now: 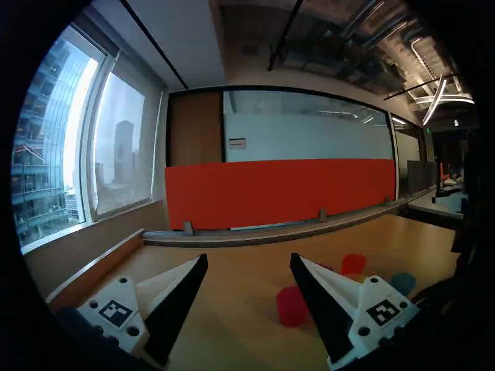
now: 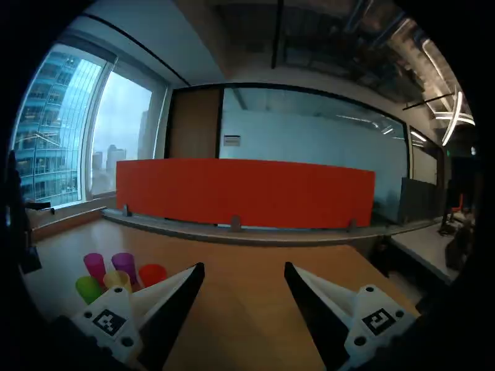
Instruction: Pour water
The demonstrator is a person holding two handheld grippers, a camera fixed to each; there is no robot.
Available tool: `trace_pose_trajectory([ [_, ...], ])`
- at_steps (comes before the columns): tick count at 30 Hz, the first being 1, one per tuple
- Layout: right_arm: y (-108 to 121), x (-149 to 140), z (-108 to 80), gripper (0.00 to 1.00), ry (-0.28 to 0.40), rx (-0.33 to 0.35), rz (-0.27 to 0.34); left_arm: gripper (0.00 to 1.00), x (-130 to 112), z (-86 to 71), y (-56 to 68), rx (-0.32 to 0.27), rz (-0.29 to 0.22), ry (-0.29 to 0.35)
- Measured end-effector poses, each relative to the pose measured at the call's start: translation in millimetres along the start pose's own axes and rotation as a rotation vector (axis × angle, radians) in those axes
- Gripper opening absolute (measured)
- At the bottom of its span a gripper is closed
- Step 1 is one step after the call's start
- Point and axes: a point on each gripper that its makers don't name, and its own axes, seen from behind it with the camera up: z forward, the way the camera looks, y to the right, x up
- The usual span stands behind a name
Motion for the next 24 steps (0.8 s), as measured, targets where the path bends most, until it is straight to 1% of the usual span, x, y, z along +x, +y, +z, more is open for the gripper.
trace_pose_trajectory([
  [6,-0.4,34.5,-1.6,1.00,0.008,0.012,0.004,0.99,34.1,3.3,-4.7,-0.006,-0.001,-0.004],
  [11,-2.1,60.7,-1.0,1.00,0.018,0.025,-0.002,0.99,62.5,5.2,-7.7,-0.016,-0.018,-0.009],
  [14,-2.8,77.1,-0.4,1.00,0.027,0.028,-0.013,0.99,80.4,7.7,-8.1,-0.033,-0.035,0.001],
  [17,-6.5,90.9,-1.3,1.00,0.033,0.038,-0.023,0.99,95.0,11.0,-7.3,-0.054,-0.041,0.001],
  [20,-8.8,97.4,-0.2,1.00,0.033,0.047,-0.027,0.99,105.6,13.3,-6.2,-0.069,-0.037,0.007],
  [24,-13.6,98.4,1.0,1.00,0.024,0.074,-0.022,0.99,108.5,15.6,0.8,-0.108,-0.035,0.008],
])
